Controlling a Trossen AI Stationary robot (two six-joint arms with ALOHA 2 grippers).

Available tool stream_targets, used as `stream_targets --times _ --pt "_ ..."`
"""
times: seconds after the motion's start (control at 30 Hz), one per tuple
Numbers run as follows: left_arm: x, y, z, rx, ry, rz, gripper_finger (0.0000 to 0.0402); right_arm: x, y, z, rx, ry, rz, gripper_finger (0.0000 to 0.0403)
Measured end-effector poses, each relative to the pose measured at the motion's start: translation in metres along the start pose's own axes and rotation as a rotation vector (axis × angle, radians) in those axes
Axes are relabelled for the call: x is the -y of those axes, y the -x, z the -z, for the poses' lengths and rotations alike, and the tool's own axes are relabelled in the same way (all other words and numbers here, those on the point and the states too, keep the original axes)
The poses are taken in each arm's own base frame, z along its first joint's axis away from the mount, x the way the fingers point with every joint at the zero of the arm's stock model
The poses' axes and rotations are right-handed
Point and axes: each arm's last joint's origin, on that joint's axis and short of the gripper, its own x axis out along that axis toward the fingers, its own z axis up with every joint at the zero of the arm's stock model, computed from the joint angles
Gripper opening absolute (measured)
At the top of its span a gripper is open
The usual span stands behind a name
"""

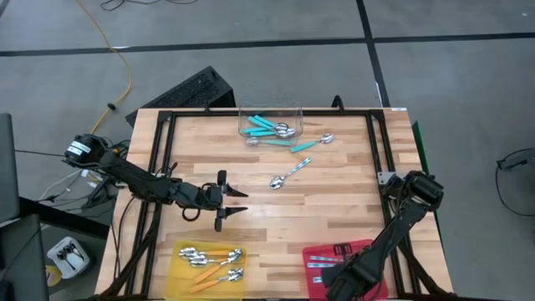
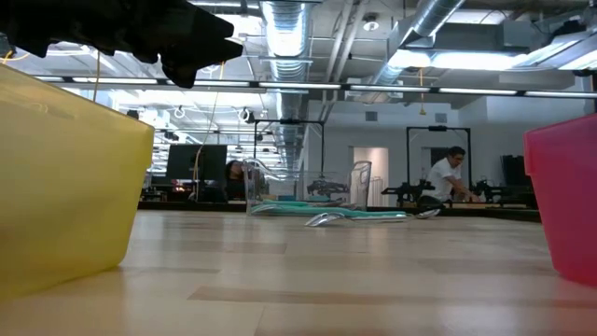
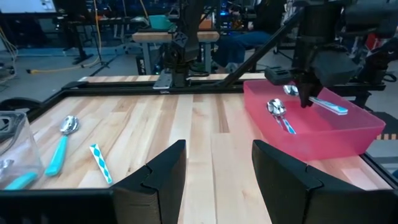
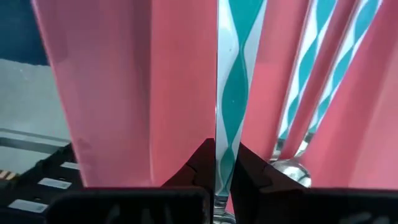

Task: Sort silverware by color (type)
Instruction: Put the white and blue spoon into the red bin

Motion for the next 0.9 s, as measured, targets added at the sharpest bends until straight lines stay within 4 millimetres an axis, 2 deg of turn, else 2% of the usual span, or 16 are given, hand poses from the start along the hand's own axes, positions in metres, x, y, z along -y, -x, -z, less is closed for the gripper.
stream_targets --times 0.23,0.47,0.9 --pt "0.0 0.0 0.0 0.0 0.005 0.0 0.0167 -0.003 -0.002 0.004 0.017 -0.007 0.018 0.0045" --pt "0.0 0.0 0.0 0.0 0.002 -0.008 0.0167 0.0 -0.021 0.006 0.051 -0.068 -0.016 0.0045" --pt "-0.001 0.0 0.0 0.0 0.0 -0.031 0.0167 0.007 -0.036 0.015 0.044 -0.079 0.02 0.0045"
